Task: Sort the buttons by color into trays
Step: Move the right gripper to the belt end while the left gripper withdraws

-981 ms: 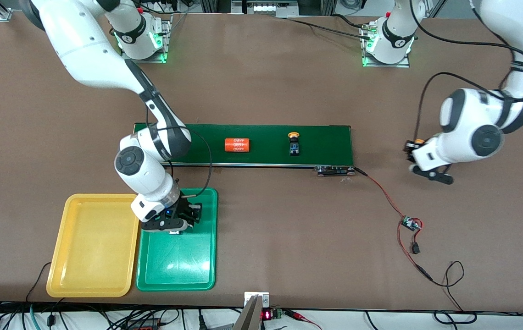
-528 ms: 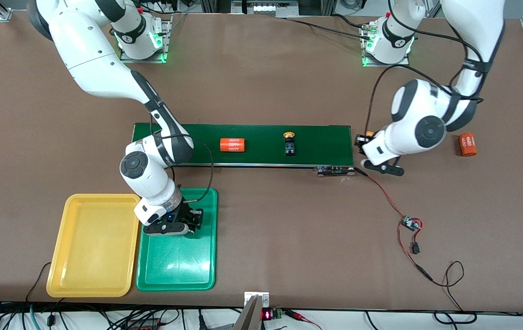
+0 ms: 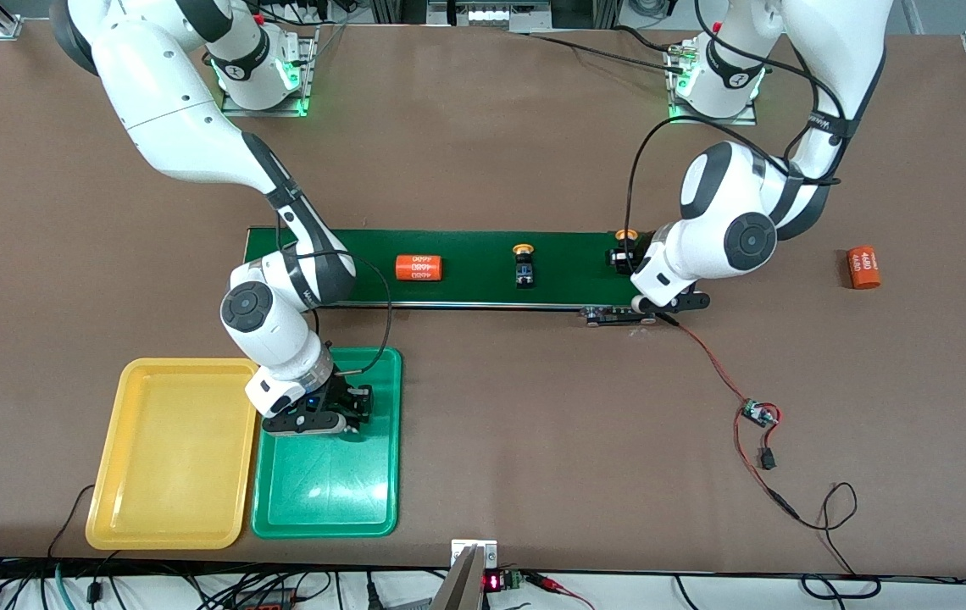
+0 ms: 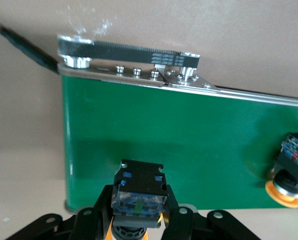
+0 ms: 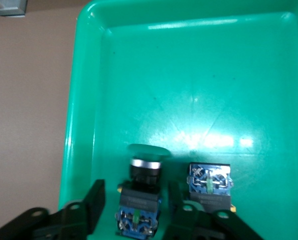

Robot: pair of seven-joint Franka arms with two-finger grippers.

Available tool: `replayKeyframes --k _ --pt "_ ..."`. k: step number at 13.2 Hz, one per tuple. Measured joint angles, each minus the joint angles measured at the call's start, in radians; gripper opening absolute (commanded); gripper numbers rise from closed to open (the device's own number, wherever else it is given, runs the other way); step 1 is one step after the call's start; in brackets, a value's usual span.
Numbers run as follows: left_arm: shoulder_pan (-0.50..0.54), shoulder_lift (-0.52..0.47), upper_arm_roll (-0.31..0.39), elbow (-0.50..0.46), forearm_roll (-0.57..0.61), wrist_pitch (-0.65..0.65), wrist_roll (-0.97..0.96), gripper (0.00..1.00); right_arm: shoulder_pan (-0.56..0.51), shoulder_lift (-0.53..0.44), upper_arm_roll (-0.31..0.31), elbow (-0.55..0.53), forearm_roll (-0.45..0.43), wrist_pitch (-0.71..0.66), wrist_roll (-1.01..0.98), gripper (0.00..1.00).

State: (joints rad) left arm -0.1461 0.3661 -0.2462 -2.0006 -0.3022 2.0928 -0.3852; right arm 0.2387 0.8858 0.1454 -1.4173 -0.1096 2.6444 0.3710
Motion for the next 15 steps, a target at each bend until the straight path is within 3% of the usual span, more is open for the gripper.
replayKeyframes --k 5,7,10,15 --pt "-0.039 0.060 0.000 0.023 -0.001 0.100 -0.026 0.01 0.002 -0.011 -0.011 0.001 0.000 -0.008 -0.010 1.00" --pt "-0.057 0.077 0.000 0.026 -0.001 0.117 -0.029 0.99 0.006 -0.054 -0.022 -0.005 0.000 -0.103 -0.010 1.00" --pt "-0.060 0.072 0.000 0.041 -0.002 0.118 -0.032 1.00 0.002 -0.165 -0.043 -0.051 0.002 -0.286 -0.010 1.00" --pt "0.003 -0.102 0.014 0.070 -0.004 0.043 -0.049 1.00 -0.011 -0.320 -0.047 -0.265 0.009 -0.318 0.063 1.00"
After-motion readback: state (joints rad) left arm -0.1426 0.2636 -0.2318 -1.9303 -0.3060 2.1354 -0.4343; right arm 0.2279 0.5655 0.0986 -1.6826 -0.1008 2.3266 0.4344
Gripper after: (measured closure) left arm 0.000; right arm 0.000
